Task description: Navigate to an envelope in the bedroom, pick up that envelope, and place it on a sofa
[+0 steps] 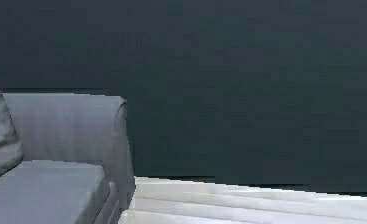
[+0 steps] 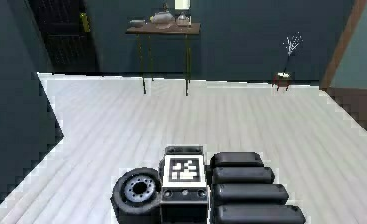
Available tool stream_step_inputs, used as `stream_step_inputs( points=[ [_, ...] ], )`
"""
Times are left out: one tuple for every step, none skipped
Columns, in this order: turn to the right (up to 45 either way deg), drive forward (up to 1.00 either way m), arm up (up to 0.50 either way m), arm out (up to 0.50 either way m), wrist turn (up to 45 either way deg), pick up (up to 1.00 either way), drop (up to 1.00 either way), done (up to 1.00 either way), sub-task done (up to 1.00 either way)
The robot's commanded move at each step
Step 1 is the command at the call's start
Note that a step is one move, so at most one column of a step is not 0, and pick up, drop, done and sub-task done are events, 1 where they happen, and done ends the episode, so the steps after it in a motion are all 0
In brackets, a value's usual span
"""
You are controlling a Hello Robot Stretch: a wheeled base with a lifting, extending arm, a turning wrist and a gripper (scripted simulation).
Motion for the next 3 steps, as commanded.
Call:
stream_step_inputs(
  points=[
    [45.0,0.00,0.00,0.00,0.0,0.00,0.00,0.00,0.00],
    [18.0,0.00,0.00,0.00,0.0,0.00,0.00,0.00,0.00],
    [-45.0,0.00,0.00,0.00,0.0,0.00,0.00,0.00,0.00]
  ],
)
